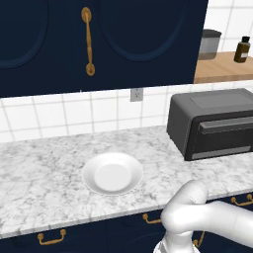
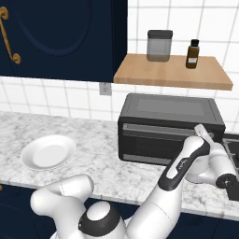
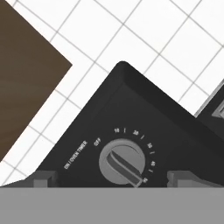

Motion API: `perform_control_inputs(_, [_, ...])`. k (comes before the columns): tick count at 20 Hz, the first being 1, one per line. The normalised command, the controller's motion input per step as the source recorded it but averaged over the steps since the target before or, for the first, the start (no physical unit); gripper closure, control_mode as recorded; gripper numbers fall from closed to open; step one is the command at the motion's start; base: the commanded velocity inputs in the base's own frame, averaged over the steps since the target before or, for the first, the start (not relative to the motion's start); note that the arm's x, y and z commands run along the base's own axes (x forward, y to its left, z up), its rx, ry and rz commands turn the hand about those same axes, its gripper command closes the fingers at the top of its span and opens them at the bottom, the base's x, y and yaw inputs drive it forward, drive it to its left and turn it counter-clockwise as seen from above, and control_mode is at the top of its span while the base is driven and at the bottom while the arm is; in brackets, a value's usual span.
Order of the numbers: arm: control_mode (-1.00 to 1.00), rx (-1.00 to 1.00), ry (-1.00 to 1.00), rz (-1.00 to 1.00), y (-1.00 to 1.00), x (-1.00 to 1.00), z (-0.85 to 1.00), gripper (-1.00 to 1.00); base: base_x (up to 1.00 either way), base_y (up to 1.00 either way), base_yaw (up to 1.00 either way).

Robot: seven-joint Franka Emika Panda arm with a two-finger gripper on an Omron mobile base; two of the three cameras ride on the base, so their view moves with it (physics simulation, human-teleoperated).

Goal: Pick up the kebab skewer and baguette bread, and place them inside the toaster oven. Close the toaster oven door and start by setting the timer.

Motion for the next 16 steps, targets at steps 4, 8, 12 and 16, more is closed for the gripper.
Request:
perform_control_inputs(4, [-1.0, 0.0, 0.0, 0.0, 0.0, 0.0, 0.0, -1.0, 0.0, 0.0, 0.0])
perform_control_inputs(8, [-1.0, 0.0, 0.0, 0.0, 0.0, 0.01, 0.0, -1.0, 0.0, 0.0, 0.0])
perform_control_inputs(12, [-1.0, 0.0, 0.0, 0.0, 0.0, 0.12, 0.0, -1.0, 0.0, 0.0, 0.0])
perform_control_inputs(16, [-1.0, 0.0, 0.0, 0.0, -0.02, 0.12, 0.0, -1.0, 0.0, 0.0, 0.0])
